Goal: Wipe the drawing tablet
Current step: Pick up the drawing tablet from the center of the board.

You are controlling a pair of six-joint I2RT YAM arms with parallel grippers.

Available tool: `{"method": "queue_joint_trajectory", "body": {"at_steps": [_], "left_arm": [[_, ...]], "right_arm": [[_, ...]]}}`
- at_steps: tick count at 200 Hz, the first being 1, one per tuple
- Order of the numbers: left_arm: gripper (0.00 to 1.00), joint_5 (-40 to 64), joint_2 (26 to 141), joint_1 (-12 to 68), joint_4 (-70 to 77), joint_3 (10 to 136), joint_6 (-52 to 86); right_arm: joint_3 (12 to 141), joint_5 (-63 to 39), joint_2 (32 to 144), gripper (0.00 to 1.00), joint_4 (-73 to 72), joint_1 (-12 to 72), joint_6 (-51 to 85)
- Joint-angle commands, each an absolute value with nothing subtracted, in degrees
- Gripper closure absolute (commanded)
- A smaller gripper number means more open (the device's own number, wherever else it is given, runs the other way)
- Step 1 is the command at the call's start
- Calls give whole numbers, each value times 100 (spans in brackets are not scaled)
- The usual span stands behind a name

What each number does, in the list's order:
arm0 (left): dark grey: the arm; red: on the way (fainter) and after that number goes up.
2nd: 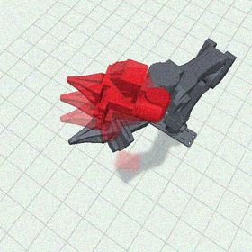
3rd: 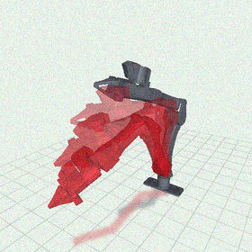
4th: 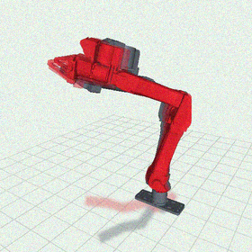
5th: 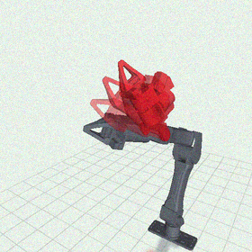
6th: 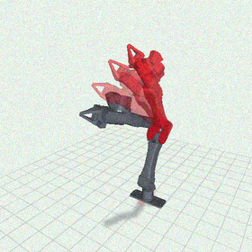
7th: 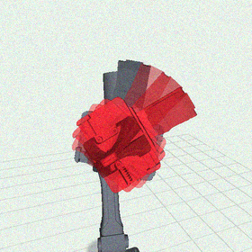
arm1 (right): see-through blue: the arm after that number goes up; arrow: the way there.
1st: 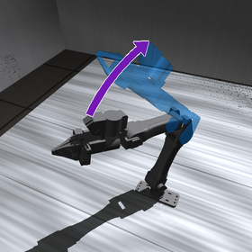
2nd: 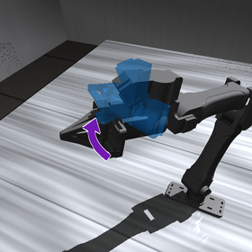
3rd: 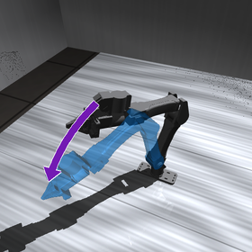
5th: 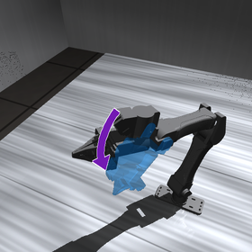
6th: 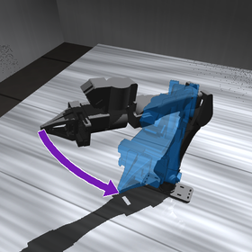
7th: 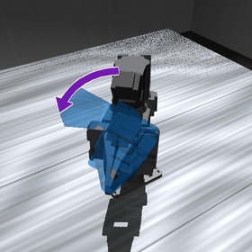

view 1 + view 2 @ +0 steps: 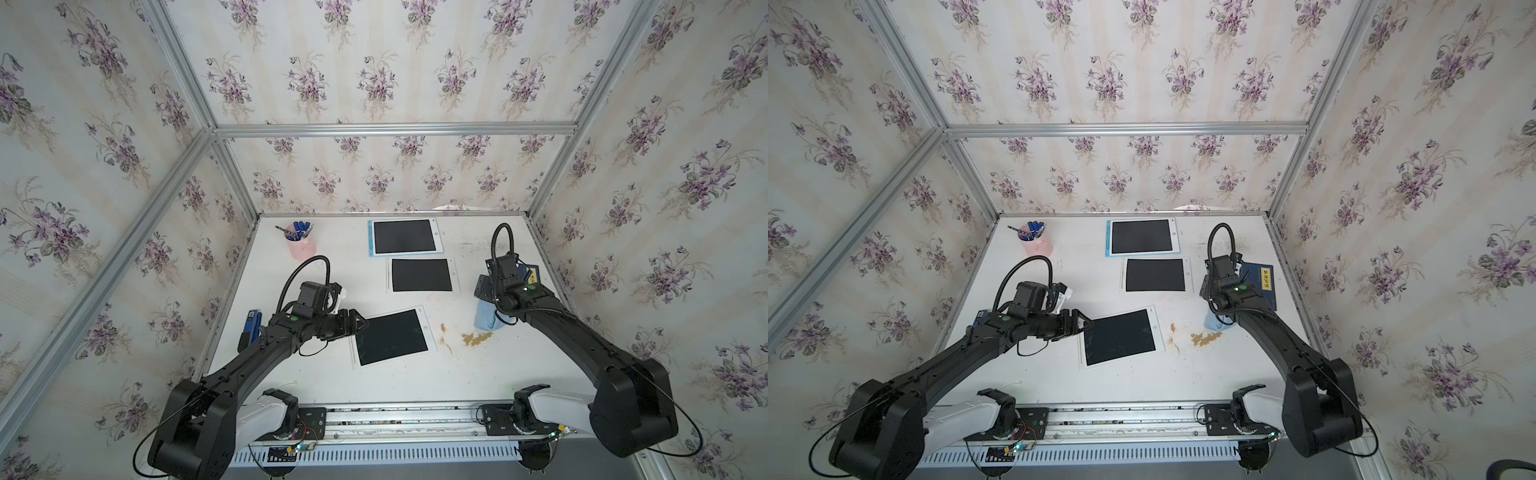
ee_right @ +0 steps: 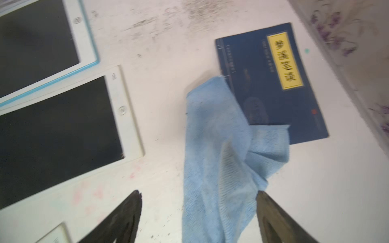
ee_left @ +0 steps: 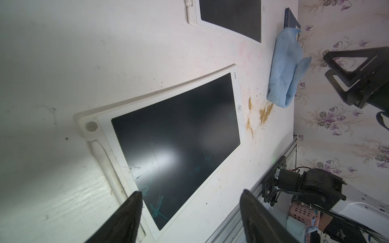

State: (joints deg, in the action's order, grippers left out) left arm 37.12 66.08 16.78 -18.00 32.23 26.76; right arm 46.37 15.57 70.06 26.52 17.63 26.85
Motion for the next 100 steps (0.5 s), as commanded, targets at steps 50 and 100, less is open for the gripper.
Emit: {"method": "queue_joint_trajectory", "body": {"at_steps": [50, 100], "left_arm": [[25, 3989, 6644, 1676, -1559, 2694, 3077], [25, 3613, 6434, 1675, -1485, 2358, 3305]], "right_arm": [[3792, -2850, 7454, 31, 928, 2689, 2139], [3879, -3270, 8332, 34, 609, 2821, 2154]]}}
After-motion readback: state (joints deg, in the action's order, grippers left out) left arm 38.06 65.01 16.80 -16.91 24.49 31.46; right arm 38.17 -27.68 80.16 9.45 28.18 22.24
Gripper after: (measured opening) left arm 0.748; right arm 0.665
